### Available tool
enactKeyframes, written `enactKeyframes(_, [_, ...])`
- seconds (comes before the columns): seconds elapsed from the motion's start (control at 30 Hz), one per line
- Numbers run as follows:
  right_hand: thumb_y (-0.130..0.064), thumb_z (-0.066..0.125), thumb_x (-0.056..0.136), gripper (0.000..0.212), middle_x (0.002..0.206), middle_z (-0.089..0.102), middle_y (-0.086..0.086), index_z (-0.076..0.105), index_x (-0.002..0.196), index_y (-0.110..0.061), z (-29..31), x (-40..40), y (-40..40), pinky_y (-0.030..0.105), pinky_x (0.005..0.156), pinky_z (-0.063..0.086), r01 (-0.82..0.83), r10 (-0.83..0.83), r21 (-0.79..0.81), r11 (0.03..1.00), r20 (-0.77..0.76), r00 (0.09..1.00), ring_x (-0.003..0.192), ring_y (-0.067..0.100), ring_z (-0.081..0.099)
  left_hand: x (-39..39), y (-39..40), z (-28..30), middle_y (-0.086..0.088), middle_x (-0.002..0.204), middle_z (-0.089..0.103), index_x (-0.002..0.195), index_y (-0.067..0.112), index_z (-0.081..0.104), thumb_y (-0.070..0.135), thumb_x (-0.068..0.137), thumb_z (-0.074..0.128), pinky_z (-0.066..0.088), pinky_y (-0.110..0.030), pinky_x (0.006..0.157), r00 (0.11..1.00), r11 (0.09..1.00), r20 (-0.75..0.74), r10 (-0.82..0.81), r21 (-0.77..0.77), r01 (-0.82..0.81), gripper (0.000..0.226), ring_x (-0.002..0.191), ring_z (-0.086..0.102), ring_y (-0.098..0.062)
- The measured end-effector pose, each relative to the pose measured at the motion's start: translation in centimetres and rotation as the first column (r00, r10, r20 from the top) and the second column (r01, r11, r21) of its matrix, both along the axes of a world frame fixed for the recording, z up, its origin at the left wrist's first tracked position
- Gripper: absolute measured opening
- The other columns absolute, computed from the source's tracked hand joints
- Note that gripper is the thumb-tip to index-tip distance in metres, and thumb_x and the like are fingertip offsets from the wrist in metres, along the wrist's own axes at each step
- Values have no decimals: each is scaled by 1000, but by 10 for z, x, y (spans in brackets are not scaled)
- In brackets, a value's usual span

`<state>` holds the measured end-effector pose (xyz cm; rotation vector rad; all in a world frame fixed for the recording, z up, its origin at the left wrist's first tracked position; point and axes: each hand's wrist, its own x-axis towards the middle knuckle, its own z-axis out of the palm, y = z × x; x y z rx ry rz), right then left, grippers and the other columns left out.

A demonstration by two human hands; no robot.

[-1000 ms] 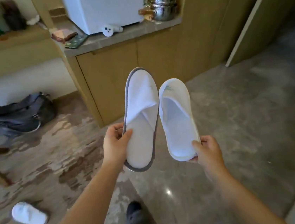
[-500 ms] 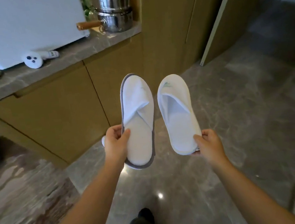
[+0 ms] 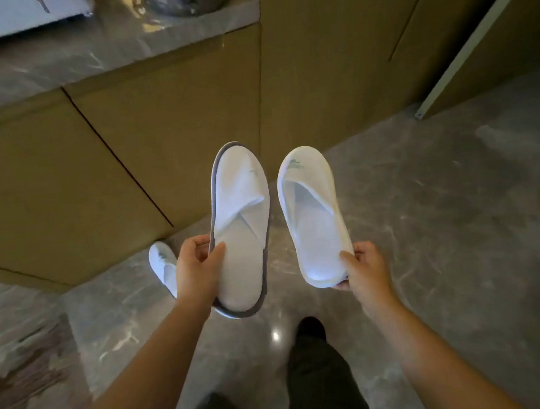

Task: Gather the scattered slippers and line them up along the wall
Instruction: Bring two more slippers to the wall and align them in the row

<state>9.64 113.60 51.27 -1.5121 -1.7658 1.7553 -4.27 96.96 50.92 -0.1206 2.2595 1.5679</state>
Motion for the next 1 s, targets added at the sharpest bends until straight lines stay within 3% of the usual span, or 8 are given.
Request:
enactKeyframes(0.1, [-1,47,82,13,98,55,19,48,95,3,-31,-29,53,36,57,56,-44,47,-73,996,39,998,90,31,58,-14,51,-29,12,74,54,96,16,53,17,82,57,36,-19,56,997,995,37,72,-68,-69,14,68,50,-2])
enactKeyframes(0.3, [5,44,81,13,75,53,16,49,70,2,-141,-82,114,35,57,52,-43,48,-80,996,60,997,72,27,53,-60,115,-125,1,89,60,103,16,55,22,83,56,41,-26,58,996,985,41,79,-154,-72,21,82,56,-18])
enactKeyframes(0.4, [3,46,83,7,83,54,21,50,82,8,-221,-105,129,36,59,52,-21,30,-97,995,93,995,75,29,54,-84,134,-195,5,83,59,98,18,54,21,83,56,39,-23,56,997,981,42,68,-185,-59,15,76,54,-13])
enactKeyframes(0.53, [0,50,83,19,95,59,21,52,97,13,-329,-123,135,33,60,52,-4,21,-141,990,120,992,84,31,58,-103,144,-289,13,76,54,93,21,51,20,84,57,36,-20,55,999,977,9,47,-210,-44,11,70,50,-3])
enactKeyframes(0.7, [0,56,81,22,96,56,16,53,100,10,-468,-148,137,43,67,55,20,5,-141,990,176,984,87,30,57,-119,145,-429,12,71,51,90,19,53,14,83,58,36,-17,56,999,974,3,34,-223,-32,10,65,47,-1])
enactKeyframes(0.8, [0,55,82,21,99,51,13,49,101,6,-545,-165,137,36,64,53,63,-37,-150,987,172,984,91,26,52,-128,143,-506,11,71,52,91,18,54,12,82,58,37,-16,56,1000,979,1,27,-200,-26,11,65,47,-2])
enactKeyframes(0.9, [1,52,83,22,99,51,12,48,104,8,-608,-180,136,25,51,49,66,-45,-127,990,161,986,90,26,52,-135,138,-563,13,73,55,89,19,55,10,81,59,39,-17,58,999,988,-44,2,-153,-9,12,66,51,-2])
enactKeyframes(1.0, [-1,52,83,25,100,55,14,51,105,10,-649,-191,143,29,54,50,49,-40,-55,997,158,987,93,30,55,-147,136,-598,15,73,56,87,20,56,10,80,62,41,-15,57,995,990,-92,-33,-140,20,14,66,52,0])
